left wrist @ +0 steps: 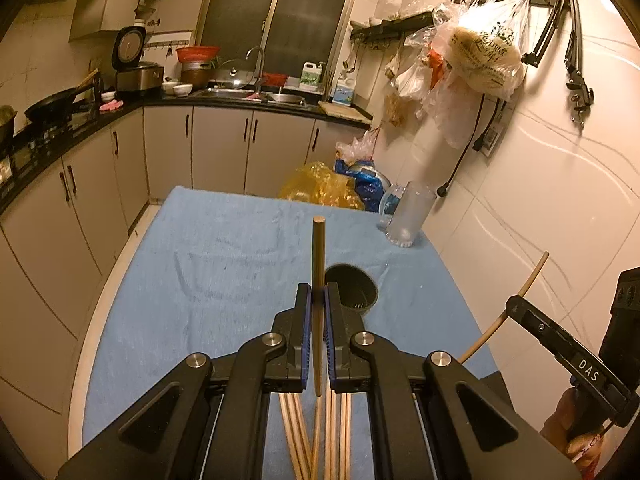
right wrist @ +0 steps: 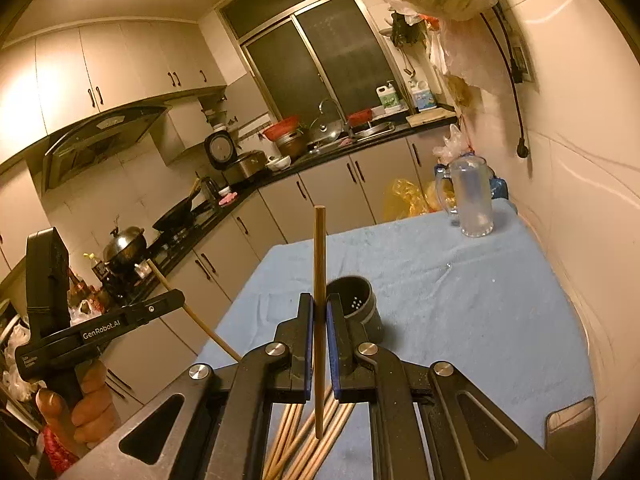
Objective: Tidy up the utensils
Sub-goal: 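Lift the left tool's chopstick upright over the holder cup while the right tool carries its own, then open the left tool to drop its chopstick into the cup while the right tool releases its own, then move both tools back down to the remaining chopsticks, then close the left tool on a chopstick while the right tool grasps another chopstick, then lift the left tool's chopstick over the holder cup while the right tool carries its own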
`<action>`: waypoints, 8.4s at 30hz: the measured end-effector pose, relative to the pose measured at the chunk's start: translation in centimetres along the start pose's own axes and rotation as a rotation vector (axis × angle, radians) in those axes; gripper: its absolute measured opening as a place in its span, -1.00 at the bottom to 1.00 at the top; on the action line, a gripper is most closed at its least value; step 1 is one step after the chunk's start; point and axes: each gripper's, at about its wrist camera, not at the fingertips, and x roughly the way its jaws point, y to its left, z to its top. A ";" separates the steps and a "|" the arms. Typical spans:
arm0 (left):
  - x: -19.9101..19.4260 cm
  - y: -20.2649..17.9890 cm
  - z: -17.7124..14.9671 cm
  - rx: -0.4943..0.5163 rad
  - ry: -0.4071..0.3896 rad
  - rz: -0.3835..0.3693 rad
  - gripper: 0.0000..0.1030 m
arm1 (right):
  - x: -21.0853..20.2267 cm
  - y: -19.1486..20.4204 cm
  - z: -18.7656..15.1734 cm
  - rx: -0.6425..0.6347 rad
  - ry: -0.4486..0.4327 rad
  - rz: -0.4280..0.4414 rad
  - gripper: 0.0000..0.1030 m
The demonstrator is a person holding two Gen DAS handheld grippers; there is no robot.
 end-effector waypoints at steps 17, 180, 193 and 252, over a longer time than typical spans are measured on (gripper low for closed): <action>0.9 -1.0 7.1 -0.031 -0.070 -0.014 -0.89 | 0.5 0.1 6.5 0.011 -0.106 -0.007 -0.86; 6.0 3.3 -9.7 -0.043 0.093 0.060 -0.88 | 6.1 0.3 -7.2 0.030 0.081 -0.080 -0.88; 4.7 2.6 -9.3 -0.040 0.069 0.048 -0.88 | 5.3 0.3 -7.0 0.020 0.056 -0.079 -0.88; 1.7 -2.0 3.1 0.017 -0.088 -0.034 -0.88 | 2.0 -1.0 5.4 0.079 -0.162 -0.035 -0.88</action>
